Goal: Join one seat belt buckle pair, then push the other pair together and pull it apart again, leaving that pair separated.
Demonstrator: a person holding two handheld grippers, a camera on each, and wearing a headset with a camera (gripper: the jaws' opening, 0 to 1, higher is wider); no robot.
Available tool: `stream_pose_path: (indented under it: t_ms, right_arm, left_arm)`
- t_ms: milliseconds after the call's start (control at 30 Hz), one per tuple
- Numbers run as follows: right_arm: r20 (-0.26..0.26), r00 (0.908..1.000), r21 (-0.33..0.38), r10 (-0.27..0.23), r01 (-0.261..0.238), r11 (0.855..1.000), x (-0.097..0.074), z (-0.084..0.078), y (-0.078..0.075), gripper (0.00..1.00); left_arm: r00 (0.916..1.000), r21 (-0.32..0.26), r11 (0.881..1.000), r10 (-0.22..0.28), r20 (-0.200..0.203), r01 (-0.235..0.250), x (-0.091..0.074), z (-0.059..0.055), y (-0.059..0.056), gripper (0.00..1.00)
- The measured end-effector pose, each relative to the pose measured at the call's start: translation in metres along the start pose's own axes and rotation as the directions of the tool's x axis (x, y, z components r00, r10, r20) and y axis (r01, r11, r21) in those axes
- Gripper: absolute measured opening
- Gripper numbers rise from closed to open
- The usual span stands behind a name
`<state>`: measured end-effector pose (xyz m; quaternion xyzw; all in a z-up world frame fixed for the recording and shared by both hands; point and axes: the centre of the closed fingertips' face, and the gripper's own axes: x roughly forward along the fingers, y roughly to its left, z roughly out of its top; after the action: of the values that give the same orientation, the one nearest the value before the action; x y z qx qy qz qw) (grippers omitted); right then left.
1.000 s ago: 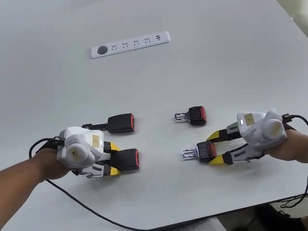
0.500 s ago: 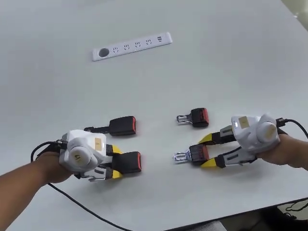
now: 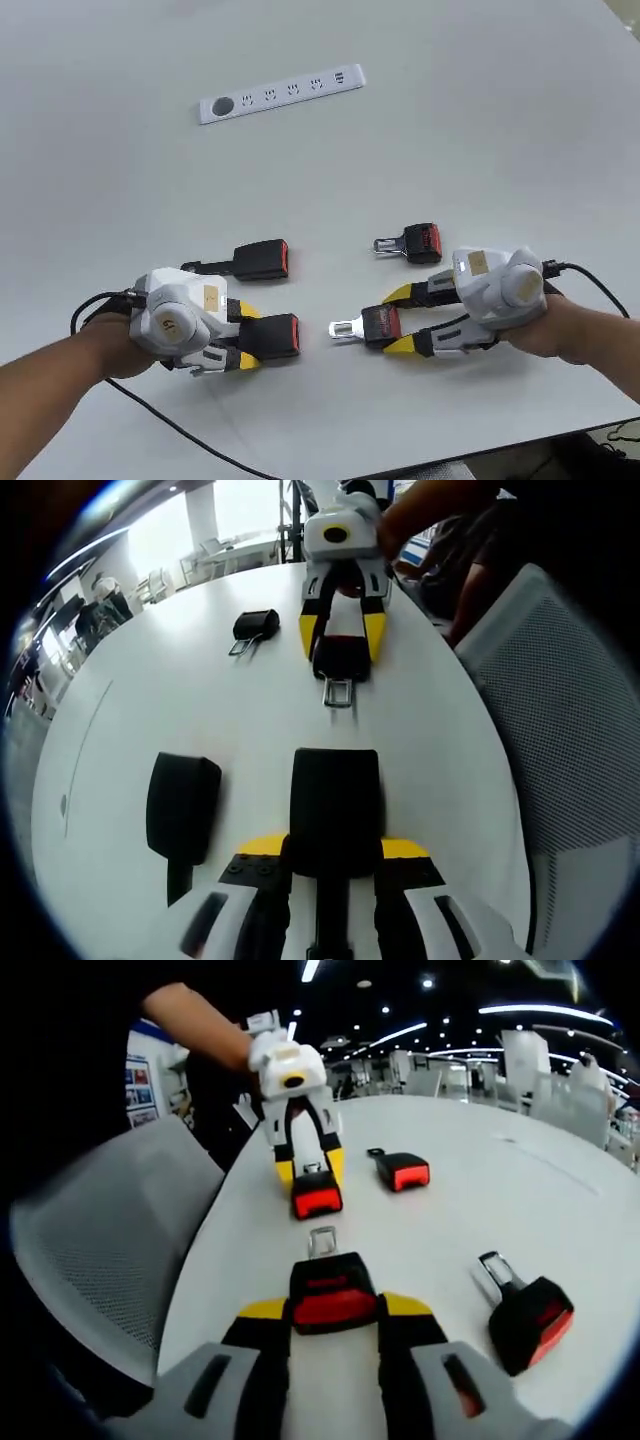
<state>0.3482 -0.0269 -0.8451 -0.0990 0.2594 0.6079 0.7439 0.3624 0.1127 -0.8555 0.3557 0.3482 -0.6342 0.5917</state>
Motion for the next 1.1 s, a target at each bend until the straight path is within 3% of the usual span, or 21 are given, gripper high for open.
stream_pose_path:
  t_ms: [467,1100]
  right_arm:
    - [0.011,0.9997,0.016,-0.02,0.02,1.0,0.036,0.016,0.009,0.33]
    - [-0.056,0.9977,-0.014,-0.04,0.039,0.999,0.052,0.021,0.012,0.33]
  left_arm:
    - [0.9998,0.005,1.0,-0.005,-0.017,0.005,0.0,0.0,0.0,0.33]
    - [0.9989,0.035,0.999,-0.01,-0.047,0.012,0.0,0.0,0.0,0.33]
